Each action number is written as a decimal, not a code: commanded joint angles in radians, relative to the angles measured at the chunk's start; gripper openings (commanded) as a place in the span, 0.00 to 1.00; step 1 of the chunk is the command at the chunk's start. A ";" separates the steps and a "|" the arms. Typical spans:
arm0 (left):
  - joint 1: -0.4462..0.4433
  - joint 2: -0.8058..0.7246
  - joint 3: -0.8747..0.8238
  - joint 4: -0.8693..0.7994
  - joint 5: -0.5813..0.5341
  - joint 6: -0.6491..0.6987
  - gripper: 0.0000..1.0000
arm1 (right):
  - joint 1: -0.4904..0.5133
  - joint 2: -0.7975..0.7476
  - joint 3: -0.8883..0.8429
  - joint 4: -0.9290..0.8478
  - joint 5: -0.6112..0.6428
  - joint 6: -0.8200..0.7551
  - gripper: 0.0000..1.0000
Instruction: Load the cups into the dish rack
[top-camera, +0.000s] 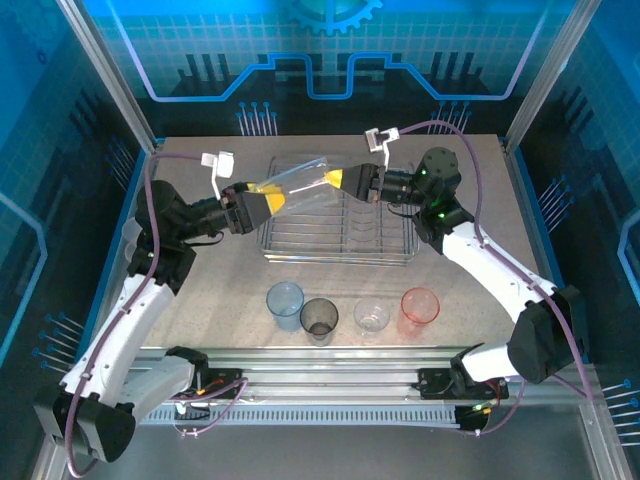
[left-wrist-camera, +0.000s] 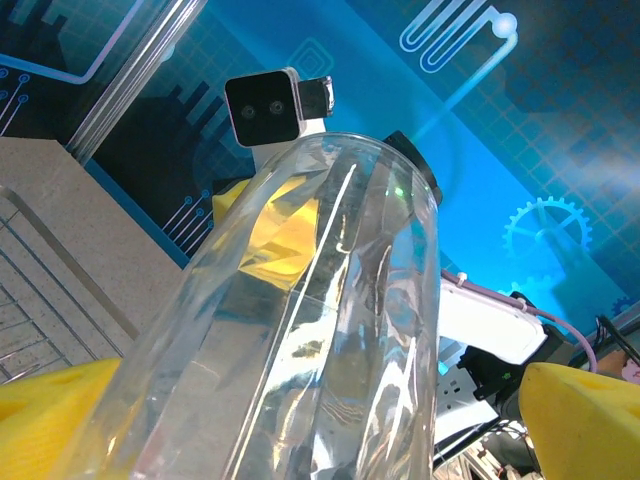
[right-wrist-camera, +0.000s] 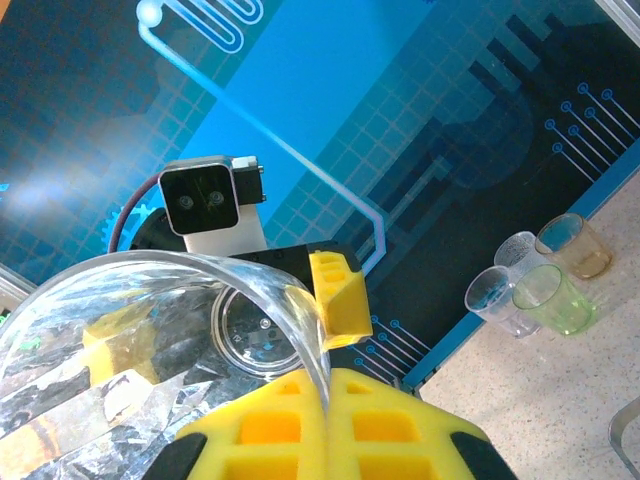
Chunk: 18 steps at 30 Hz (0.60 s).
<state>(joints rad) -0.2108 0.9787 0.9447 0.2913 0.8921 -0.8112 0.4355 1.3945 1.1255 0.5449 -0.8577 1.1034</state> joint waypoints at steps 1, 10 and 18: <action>-0.010 -0.013 -0.011 0.049 0.037 -0.013 0.98 | -0.013 0.011 0.003 0.055 0.022 0.013 0.00; -0.025 0.013 0.011 -0.035 0.048 0.028 0.44 | -0.010 0.050 0.021 0.030 0.016 0.009 0.00; -0.027 -0.034 0.040 -0.332 -0.148 0.221 0.12 | -0.014 0.036 0.055 -0.217 0.063 -0.139 0.25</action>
<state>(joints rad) -0.2283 0.9794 0.9482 0.1158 0.8249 -0.7025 0.4282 1.4406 1.1278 0.4446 -0.8478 1.0500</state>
